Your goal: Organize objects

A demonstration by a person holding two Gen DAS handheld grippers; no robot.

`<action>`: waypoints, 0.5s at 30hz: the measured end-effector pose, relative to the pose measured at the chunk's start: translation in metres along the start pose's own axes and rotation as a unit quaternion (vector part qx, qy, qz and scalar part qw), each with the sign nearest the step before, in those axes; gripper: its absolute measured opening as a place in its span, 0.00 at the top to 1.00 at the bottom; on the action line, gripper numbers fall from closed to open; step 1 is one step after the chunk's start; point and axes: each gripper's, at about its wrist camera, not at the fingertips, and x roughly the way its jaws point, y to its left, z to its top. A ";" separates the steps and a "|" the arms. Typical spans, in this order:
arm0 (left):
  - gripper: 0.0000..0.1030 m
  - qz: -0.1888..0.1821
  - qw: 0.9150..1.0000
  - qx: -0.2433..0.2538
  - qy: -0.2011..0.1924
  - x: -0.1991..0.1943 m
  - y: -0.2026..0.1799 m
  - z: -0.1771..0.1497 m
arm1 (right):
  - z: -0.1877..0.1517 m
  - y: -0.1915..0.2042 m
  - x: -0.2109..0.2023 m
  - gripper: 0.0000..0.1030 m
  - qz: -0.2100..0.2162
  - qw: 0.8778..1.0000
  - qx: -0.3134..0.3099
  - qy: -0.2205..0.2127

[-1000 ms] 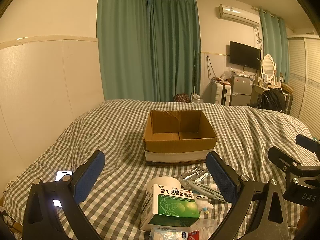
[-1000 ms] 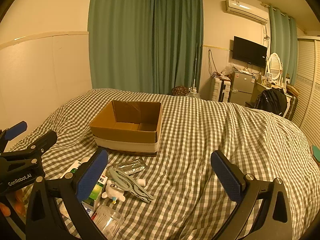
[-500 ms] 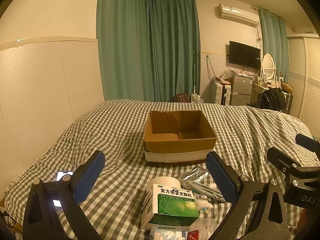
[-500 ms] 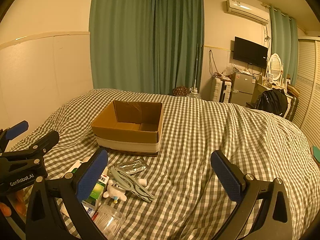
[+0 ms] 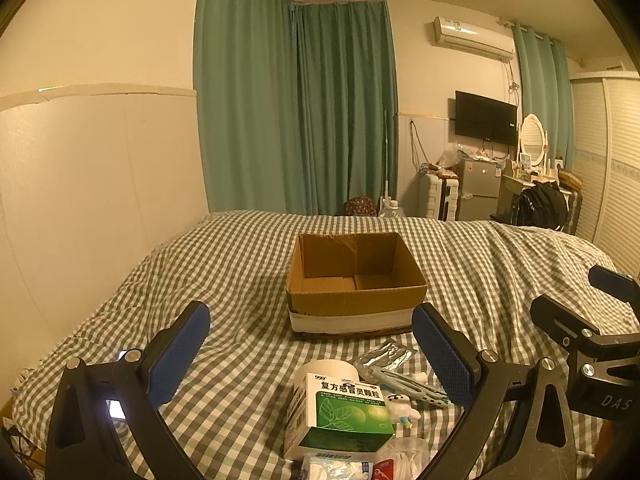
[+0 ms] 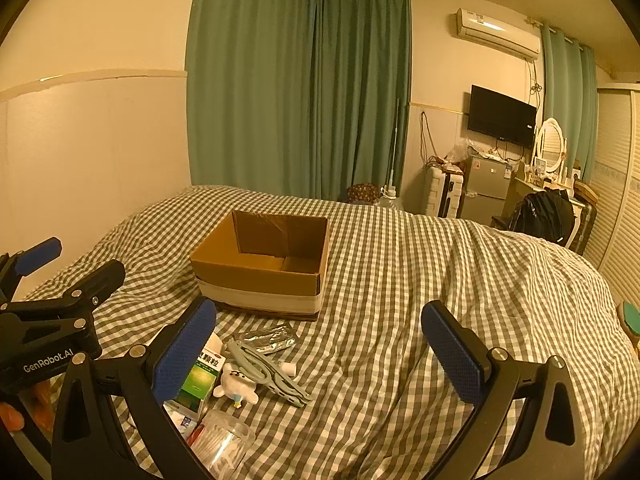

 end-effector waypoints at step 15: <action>0.00 0.017 1.000 0.011 0.022 0.002 0.007 -0.011 | -0.004 0.008 -0.007 0.00 0.014 1.000 -0.014 0.010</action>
